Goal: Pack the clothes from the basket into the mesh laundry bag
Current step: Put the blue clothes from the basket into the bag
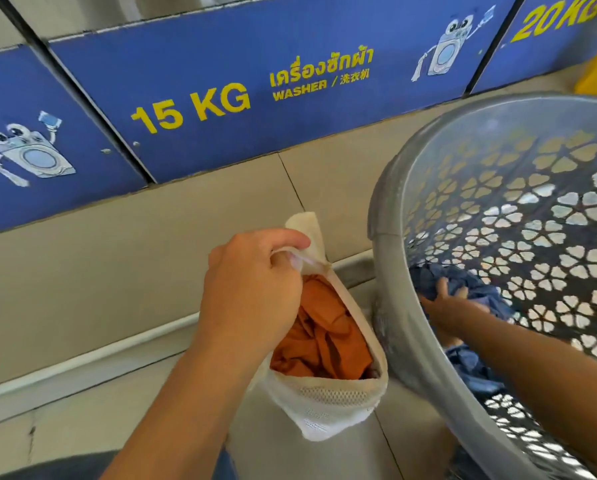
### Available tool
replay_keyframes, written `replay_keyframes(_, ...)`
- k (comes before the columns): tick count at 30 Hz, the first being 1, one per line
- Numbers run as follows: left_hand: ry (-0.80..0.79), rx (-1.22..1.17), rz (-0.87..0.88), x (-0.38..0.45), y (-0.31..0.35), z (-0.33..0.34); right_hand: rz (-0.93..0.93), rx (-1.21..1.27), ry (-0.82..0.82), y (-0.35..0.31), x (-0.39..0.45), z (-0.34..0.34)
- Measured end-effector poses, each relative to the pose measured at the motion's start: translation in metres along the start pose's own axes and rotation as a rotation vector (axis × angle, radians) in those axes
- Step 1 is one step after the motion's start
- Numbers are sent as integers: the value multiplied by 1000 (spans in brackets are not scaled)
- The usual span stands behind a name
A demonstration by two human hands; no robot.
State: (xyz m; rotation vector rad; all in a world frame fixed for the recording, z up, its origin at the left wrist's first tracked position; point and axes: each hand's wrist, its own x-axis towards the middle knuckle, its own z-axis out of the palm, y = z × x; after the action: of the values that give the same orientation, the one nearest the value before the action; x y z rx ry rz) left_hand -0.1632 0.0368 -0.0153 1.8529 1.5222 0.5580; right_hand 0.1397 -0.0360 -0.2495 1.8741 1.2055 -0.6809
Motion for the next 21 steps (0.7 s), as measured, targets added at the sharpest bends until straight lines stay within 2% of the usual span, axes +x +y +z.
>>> replay_keyframes(3, -40, -18, -16, 2, -2, 1, -106, -149, 187, -1, -6, 6)
replay_keyframes(7, -11, -38, 17, 0, -3, 0, -335, -105, 122, 4, -27, -6)
replay_keyframes(9, -10, -50, 18, -1, -4, -3, -398, -27, 164, 9, -47, -23)
replay_keyframes(16, -41, -234, -80, -17, 8, -28, -451, 552, 460, 47, -175, -105)
replay_keyframes(21, -71, -351, -101, -44, 22, -49, -596, 940, 711, 57, -292, -127)
